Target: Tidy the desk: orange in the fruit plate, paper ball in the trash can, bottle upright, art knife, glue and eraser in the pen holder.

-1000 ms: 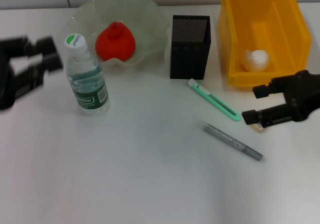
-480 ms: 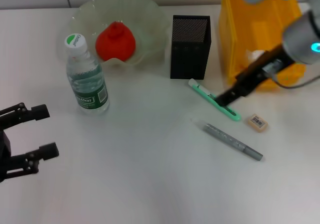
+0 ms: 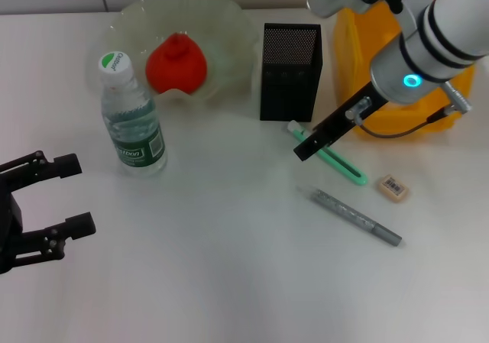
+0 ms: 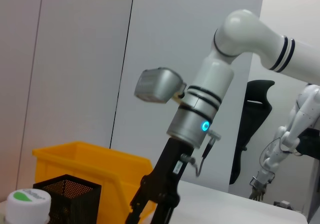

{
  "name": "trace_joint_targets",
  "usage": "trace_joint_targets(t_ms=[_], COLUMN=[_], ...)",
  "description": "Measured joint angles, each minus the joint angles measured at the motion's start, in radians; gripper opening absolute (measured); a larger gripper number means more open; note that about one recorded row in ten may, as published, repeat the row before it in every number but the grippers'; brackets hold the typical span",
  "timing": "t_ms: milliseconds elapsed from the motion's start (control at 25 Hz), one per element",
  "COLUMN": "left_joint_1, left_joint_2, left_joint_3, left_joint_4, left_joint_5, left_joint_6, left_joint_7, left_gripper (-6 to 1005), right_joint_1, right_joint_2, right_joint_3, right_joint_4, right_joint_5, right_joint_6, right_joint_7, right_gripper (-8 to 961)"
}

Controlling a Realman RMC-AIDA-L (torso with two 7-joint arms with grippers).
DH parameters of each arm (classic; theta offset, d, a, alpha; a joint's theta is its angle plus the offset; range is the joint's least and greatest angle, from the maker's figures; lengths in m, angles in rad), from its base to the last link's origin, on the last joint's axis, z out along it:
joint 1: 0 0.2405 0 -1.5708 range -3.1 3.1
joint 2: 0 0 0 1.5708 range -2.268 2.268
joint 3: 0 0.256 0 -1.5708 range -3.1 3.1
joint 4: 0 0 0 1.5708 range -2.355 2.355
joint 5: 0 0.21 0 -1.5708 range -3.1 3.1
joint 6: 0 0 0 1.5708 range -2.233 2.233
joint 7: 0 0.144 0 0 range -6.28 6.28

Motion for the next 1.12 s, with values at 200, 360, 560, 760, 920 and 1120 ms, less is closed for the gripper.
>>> trace_joint_targets(t_ms=[200, 360, 560, 760, 920, 1120], left_joint_1=[-0.010, -0.021, -0.026, -0.026, -0.027, -0.028], left_joint_2=[0.001, -0.002, -0.006, -0.007, -0.007, -0.006], left_joint_3=[-0.001, 0.007, 0.004, 0.004, 0.002, 0.006], left_joint_4=[-0.002, -0.004, -0.005, -0.006, -0.006, -0.006], left_joint_5=[0.001, 0.002, 0.003, 0.003, 0.003, 0.003], left_joint_6=[-0.002, -0.017, -0.020, -0.025, -0.027, -0.035], left_joint_7=[-0.004, -0.004, -0.004, -0.004, -0.004, -0.004], left_gripper=[818, 817, 817, 816, 815, 815], right_joint_1=[0.010, 0.004, 0.010, 0.010, 0.011, 0.013], right_joint_2=[0.001, 0.001, 0.001, 0.001, 0.001, 0.001], right_joint_3=[-0.006, -0.041, -0.076, -0.085, -0.104, -0.139], right_joint_4=[0.068, 0.097, 0.134, 0.153, 0.175, 0.197], right_joint_5=[-0.008, -0.011, -0.014, -0.013, -0.007, -0.005], right_joint_6=[0.085, 0.158, 0.202, 0.236, 0.267, 0.306], right_joint_7=[0.015, 0.014, 0.014, 0.011, 0.010, 0.011], right_gripper=[816, 814, 811, 808, 805, 802])
